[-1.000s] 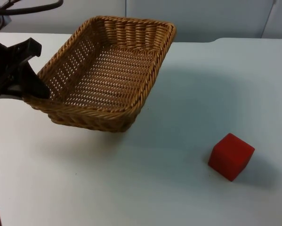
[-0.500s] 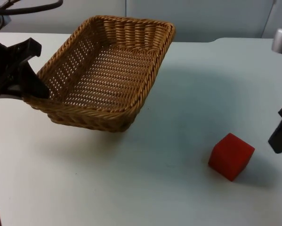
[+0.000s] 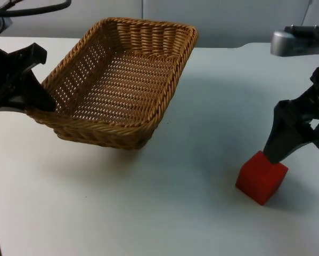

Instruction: Pick up the basket with the left hand and place the cube into the basket with the right hand.

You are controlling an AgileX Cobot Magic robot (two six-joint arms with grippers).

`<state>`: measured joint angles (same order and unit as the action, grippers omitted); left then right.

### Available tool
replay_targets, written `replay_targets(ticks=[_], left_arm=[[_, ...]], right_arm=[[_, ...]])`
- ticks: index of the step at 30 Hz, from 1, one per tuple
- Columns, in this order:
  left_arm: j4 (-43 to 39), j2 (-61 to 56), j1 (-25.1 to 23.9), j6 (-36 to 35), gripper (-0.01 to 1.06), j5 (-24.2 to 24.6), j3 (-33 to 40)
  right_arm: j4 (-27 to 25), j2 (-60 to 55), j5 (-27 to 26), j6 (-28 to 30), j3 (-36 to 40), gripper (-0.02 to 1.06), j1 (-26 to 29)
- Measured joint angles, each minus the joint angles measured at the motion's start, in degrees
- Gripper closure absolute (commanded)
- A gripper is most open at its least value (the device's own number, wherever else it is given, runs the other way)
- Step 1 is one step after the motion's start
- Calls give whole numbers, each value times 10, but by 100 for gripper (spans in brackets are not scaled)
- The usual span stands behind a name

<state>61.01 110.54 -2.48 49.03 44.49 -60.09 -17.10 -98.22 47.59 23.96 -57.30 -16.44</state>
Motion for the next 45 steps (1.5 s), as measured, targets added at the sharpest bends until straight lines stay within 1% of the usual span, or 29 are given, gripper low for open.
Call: replay_targets(ticks=[5,10,16,21,25,26,28,30,33,38,45], left_arm=[[0,0,0,0,105,0,0],[0,0,0,0,105,-2,0],[0,0,0,0,105,-2,0],[0,0,0,0,105,-2,0],[-1,0,0,0,105,-2,0],[-1,0,0,0,105,-2,0],[-1,0,0,0,105,-2,0],[-2,0,0,0,105,-2,0],[-2,0,0,0,105,-2,0],[-2,0,0,0,105,-2,0],[-2,0,0,0,105,-2,0]], right_arm=[[4,-53,8,0,-15,11,0],[6,-86,6,1,-36,11,0],[5,-102,2,2,-44,11,0],[1,-107,1,20,-44,11,-6],[-5,-107,-7,46,-44,11,-37],[-5,-107,-7,46,-44,11,-37],[-5,-107,-16,52,-44,11,-57],[6,-107,-32,55,-44,11,-79],[22,-107,-37,50,-44,11,-87],[48,-107,-43,33,-44,11,-88],[53,-121,-48,19,-45,11,-88]])
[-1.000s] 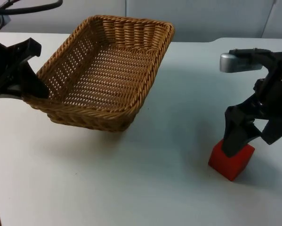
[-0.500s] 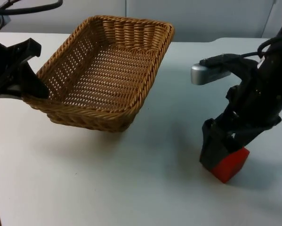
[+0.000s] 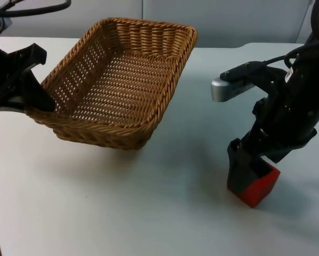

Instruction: Pick up the basket with the left hand and place the cube into the basket with the right hand.

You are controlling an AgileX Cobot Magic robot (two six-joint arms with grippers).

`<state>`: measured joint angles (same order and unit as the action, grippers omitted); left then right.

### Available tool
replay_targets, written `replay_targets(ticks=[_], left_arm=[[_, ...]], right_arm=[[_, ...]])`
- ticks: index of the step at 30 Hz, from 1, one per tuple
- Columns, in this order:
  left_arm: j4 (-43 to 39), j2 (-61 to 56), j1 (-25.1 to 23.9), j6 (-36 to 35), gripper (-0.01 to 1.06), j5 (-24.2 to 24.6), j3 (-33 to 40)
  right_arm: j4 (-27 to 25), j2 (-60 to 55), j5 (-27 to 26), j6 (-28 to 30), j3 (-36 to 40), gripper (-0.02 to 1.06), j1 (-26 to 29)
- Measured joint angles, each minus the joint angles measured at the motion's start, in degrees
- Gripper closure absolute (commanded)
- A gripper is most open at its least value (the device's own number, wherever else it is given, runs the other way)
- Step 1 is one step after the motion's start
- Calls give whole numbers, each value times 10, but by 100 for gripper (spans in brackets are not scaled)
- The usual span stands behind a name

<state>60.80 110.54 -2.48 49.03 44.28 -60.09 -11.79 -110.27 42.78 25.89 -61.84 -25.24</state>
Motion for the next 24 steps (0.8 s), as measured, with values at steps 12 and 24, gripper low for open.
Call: replay_targets(ticks=[12,24], left_arm=[[0,0,0,0,105,0,0],[0,0,0,0,105,0,0]], right_arm=[[-2,-67,-3,-4,-2,14,-1],[20,-70,-7,-36,-39,104,-1]])
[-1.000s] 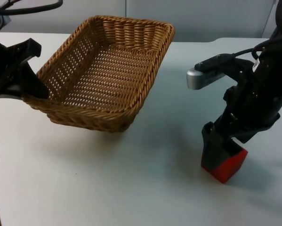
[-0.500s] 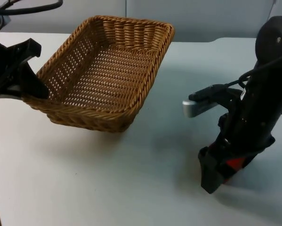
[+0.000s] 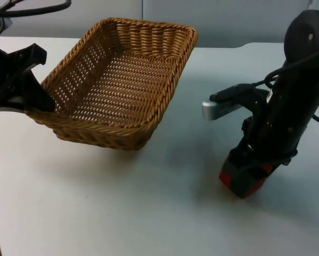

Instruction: Pick up the basket with the left hand and place the cube into the basket with the right hand.

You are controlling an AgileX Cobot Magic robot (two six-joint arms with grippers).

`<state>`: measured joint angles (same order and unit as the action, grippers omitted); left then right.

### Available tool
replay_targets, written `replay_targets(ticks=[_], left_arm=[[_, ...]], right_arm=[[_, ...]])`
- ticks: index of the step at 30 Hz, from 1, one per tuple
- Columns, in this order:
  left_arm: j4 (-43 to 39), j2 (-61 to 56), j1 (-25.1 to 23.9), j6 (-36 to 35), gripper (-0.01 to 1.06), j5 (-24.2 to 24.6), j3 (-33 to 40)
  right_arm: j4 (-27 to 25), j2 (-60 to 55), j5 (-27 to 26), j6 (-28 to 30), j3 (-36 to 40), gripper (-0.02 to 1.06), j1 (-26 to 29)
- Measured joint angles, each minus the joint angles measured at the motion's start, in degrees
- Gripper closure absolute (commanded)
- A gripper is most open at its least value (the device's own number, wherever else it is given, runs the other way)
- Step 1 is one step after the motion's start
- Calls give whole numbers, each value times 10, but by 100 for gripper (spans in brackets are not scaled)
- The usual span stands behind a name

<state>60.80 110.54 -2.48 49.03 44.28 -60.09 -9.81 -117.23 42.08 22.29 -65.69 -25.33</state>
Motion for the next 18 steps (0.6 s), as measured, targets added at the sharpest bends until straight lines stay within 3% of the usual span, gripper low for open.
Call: replay_targets(ticks=[4,7,8,11,15,18], left_arm=[[0,0,0,0,105,0,0],[0,0,0,0,105,0,0],[0,0,0,0,105,0,0],[0,0,0,0,105,0,0],[0,0,0,0,105,0,0],[0,0,0,0,105,0,0]], right_arm=[[48,-1,37,-32,-45,104,0],[109,7,102,-53,-129,104,0],[109,7,102,-53,-129,104,0],[132,23,153,-57,-229,104,0],[117,32,178,-58,-333,104,0],[35,34,173,-37,-401,104,0]])
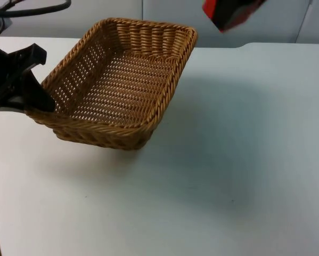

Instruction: Pick up the basket with the left hand and place the cube into the basket with the right hand.

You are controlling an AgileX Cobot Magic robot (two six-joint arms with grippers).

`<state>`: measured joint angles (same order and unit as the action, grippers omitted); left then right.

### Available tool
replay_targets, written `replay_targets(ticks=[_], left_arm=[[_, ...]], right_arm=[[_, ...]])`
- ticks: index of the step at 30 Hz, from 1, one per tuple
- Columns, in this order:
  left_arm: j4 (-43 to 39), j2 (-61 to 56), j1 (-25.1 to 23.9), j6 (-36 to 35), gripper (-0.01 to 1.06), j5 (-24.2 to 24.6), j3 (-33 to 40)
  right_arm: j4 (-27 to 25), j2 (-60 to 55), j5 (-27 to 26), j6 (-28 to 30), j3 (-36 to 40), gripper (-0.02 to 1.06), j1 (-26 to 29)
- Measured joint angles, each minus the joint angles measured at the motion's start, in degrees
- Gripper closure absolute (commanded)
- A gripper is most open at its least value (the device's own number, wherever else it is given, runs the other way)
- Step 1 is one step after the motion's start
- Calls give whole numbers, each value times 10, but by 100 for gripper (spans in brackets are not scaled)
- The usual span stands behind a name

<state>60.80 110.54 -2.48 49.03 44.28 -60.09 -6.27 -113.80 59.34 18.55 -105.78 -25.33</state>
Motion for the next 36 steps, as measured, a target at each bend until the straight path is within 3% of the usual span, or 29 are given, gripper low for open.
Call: replay_targets(ticks=[1,5,17,27,33,36], left_arm=[[0,0,0,0,105,0,0],[0,0,0,0,105,-1,0],[0,0,0,0,105,-2,0],[0,0,0,0,105,-4,0],[0,0,0,0,105,-4,0],[-1,0,0,0,105,-5,0]], right_arm=[[0,0,0,0,0,104,0],[-91,-4,-31,44,-14,104,-12],[-99,-95,-86,76,-21,104,-75],[-99,-161,-87,79,-99,104,-83],[-93,-188,-91,74,-112,88,-83],[-81,-199,-87,72,-112,66,-83]])
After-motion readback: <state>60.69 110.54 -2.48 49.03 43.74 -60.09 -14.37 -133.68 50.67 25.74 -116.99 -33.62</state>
